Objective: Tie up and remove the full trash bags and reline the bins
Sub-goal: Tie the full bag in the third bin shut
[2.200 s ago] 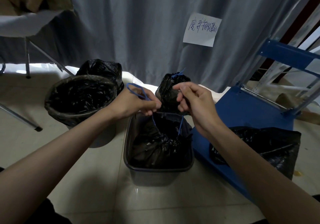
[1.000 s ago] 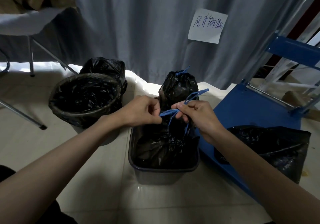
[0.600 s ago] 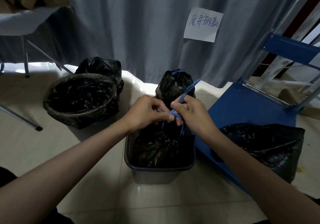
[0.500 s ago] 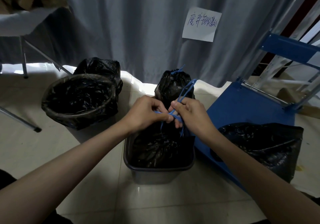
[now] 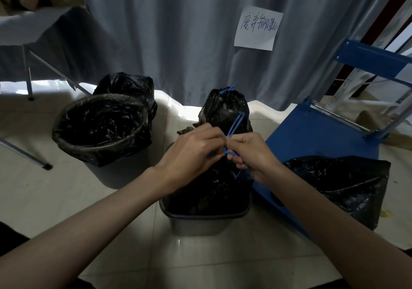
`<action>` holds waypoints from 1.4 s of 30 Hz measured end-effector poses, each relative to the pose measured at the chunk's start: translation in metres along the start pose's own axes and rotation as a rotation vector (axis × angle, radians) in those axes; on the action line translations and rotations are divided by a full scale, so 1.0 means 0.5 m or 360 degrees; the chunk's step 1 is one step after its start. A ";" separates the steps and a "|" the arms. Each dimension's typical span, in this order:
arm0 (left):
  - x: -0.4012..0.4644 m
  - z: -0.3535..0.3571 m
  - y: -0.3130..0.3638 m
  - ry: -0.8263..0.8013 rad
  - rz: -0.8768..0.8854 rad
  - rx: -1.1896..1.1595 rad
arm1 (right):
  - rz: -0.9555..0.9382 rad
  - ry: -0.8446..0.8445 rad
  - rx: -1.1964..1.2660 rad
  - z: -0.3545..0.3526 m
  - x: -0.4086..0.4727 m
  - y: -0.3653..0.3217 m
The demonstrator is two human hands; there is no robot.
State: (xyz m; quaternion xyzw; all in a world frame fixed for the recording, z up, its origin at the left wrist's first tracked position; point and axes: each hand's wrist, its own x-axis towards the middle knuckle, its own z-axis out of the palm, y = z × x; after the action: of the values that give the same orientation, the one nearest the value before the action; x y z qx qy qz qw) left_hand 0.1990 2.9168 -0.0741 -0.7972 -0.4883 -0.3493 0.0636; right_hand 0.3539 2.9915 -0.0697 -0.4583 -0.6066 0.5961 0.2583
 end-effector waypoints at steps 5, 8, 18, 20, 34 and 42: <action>-0.003 -0.002 0.002 -0.0115 -0.0032 -0.0211 | 0.0003 -0.0051 0.0011 -0.008 0.002 0.006; 0.002 -0.006 0.003 -0.0135 -0.0368 -0.0517 | -0.0013 -0.0036 -0.0001 -0.007 0.004 0.008; 0.006 -0.035 -0.005 -0.0075 -0.1463 -0.1626 | -0.0524 0.0043 -0.0291 0.001 -0.017 -0.029; 0.008 -0.037 -0.011 -0.0022 -0.1527 -0.1687 | -0.0611 0.0010 -0.0497 0.007 -0.025 -0.030; 0.005 -0.032 -0.067 -0.0172 -0.1217 -0.1108 | -0.0496 0.0001 -0.0996 -0.025 -0.030 -0.063; -0.040 -0.038 -0.152 -0.0331 -0.1382 -0.0350 | 0.0077 -0.0512 -0.1696 -0.083 -0.055 -0.067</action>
State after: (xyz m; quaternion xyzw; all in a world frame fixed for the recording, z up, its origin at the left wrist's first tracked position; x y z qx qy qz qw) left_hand 0.1214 2.9328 -0.0905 -0.5517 -0.7409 -0.3114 -0.2229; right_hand 0.3938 2.9925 -0.0245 -0.4426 -0.8451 0.2750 -0.1190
